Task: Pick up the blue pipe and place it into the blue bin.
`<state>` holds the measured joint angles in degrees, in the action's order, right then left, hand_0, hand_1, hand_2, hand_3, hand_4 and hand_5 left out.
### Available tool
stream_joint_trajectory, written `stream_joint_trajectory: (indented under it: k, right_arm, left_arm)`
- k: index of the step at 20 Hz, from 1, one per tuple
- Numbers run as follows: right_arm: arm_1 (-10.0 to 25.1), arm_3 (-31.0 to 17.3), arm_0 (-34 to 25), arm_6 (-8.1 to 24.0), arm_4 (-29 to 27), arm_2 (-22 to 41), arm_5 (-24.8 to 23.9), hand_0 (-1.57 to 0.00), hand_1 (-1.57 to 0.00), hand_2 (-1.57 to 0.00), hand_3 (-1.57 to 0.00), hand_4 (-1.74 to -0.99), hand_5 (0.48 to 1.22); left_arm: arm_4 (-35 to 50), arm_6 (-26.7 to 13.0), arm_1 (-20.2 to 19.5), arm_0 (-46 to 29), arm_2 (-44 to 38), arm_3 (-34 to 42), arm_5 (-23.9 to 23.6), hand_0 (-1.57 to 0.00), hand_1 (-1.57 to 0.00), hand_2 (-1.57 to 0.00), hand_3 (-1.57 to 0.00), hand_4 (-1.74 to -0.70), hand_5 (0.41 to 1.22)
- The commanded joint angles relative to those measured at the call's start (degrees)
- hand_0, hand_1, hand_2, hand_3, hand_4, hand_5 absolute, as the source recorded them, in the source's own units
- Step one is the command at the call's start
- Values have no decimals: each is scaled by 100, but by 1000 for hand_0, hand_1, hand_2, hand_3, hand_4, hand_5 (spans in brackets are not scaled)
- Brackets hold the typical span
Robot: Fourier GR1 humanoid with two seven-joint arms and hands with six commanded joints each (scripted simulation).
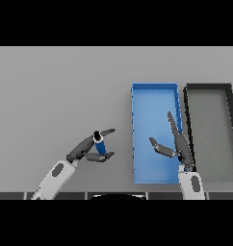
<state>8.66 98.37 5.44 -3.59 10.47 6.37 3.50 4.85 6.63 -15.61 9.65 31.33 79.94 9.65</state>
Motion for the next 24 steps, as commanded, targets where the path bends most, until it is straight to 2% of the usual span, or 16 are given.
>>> stream_joint_trajectory:
  k: [1, 2, 3, 5, 6, 7, 9, 10, 12, 13, 16, 18, 21, 22, 24]
  right_arm:
    - [-26, 13, 3, 68, 11, 19, -11, 1, 1, 1, 1, -1188, 556]
    - [-69, -20, 19, 53, 7, 35, -15, 1, 1, 1, 1, -1196, 560]
    - [-60, -75, -11, 135, 11, 14, -22, 1, 1, 1, 1, -1192, 560]
    - [-32, -85, -65, 113, -7, -16, -18, 1, 1, 1, 1, -1189, 562]
    - [-11, -120, -87, 87, 11, -20, -16, 1, 1, 1, 1, -1184, 562]
    - [5, -100, -99, 73, -4, -27, -1, 1, 1, 1, 1, -1182, 562]
    - [10, -58, 18, -31, 25, 9, 14, 1, 1, 1, 1, -1178, 561]
    - [-22, -128, -41, 13, 58, 24, -10, 1, 1, 1, 1, -1176, 560]
    - [-10, -148, -13, 5, -5, -11, 24, 1, 1, 1, 1, -1176, 559]
    - [-44, -153, -74, 115, 21, 15, 0, 1, 1, 1, 1, -1174, 558]
    - [4, -88, -52, 76, 38, 9, 8, 1, 1, 1, 1, -1160, 554]
    - [-26, -26, -27, 137, 83, 49, -22, 1, 1, 1, 1, -1154, 550]
    - [74, -115, -45, 88, 157, -12, -54, 1, 1, 1, 1, -1138, 552]
    - [8, -135, -72, 132, 178, 40, -64, 1, 1, 1, 1, -1138, 555]
    - [73, -173, -62, 69, 190, 14, -41, 1, 1, 1, 1, -1129, 561]
  left_arm:
    - [121, -24, 52, -18, -24, 7, 50, 1, -118, -269, -202, -1217, 635]
    - [187, -58, 185, 40, -20, -64, 73, -39, -248, -417, -345, -1268, 675]
    - [255, -62, 277, 42, -34, -121, 85, -179, -411, -578, -590, -1301, 784]
    - [274, 21, 293, 31, -61, -56, 78, -648, -828, -936, -914, -1450, 941]
    - [212, 193, 341, -12, -23, -66, 55, -833, -976, -1063, -1015, -1505, 997]
    - [196, 109, 388, 26, -12, -61, 31, -981, -1095, -1164, -1112, -1551, 1042]
    - [165, 181, 369, -75, 108, 50, -22, -1193, -1266, -1311, -1258, -1617, 1106]
    - [92, 213, 331, -106, 175, 108, -44, -1269, -1327, -1363, -1320, -1586, 1129]
    - [6, 400, 412, -49, 216, -16, -157, -1378, -1415, -1438, -1411, -1541, 1162]
    - [-52, 440, 415, -88, 265, 24, -205, -1416, -1446, -1464, -1443, -1525, 1174]
    - [-89, 389, 458, -97, 244, 306, -259, -1492, -1507, -1516, -1505, -1494, 1197]
    - [-38, 577, 557, -124, 229, 637, -279, -1520, -1530, -1536, -1529, -1485, 1206]
    - [-68, 436, 705, -7, 201, 797, -287, -1545, -1550, -1553, -1549, -1478, 1213]
    - [-98, 279, 765, 116, 181, 797, -288, -1550, -1554, -1557, -1554, -1476, 1215]
    - [-94, 211, 733, 244, 105, 952, -221, -1558, -1560, -1562, -1560, -1474, 1217]
